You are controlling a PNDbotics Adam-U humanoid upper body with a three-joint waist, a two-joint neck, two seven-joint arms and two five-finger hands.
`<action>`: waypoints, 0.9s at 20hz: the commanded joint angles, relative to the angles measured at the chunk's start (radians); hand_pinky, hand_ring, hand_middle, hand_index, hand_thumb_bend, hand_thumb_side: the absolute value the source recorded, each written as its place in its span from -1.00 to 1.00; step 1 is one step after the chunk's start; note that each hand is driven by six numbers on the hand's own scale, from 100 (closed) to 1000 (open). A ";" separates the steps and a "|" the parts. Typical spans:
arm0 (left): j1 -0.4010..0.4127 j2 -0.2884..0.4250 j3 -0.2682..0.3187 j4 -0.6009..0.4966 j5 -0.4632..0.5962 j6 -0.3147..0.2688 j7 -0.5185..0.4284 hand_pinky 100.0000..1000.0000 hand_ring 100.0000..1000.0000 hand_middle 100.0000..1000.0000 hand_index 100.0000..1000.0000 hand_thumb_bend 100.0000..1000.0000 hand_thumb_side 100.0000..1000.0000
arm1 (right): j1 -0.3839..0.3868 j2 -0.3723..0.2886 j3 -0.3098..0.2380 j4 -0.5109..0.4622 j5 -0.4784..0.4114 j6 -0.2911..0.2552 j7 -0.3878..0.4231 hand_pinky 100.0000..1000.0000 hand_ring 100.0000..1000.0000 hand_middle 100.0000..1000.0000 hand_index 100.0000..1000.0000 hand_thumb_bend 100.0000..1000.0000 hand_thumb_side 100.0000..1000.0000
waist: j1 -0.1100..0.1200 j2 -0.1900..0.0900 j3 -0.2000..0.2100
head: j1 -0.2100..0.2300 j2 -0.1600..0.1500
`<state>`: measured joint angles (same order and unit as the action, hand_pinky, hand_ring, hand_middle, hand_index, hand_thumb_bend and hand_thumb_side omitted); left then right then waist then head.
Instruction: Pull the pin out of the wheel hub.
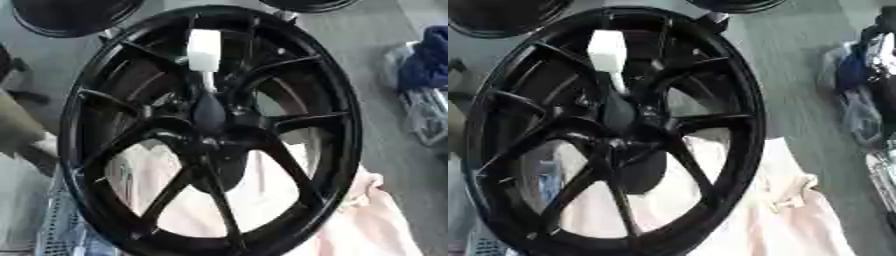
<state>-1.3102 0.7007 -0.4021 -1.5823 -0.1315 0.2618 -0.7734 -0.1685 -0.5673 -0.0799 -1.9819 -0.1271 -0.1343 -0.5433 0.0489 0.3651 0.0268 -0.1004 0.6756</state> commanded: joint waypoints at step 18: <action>0.015 0.024 -0.059 0.015 -0.072 -0.051 -0.124 0.69 0.63 0.47 0.65 -0.83 -0.38 | -0.012 -0.026 -0.009 -0.018 -0.003 -0.002 0.001 0.22 0.55 0.37 0.31 -1.00 -0.25 | -0.006 -0.026 -0.003 | -0.006 -0.009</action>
<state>-1.2819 0.7046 -0.4608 -1.5647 -0.1873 0.2164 -0.8765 -0.1730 -0.5673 -0.0800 -1.9819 -0.1271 -0.1346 -0.5431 0.0465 0.3651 0.0255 -0.1045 0.6751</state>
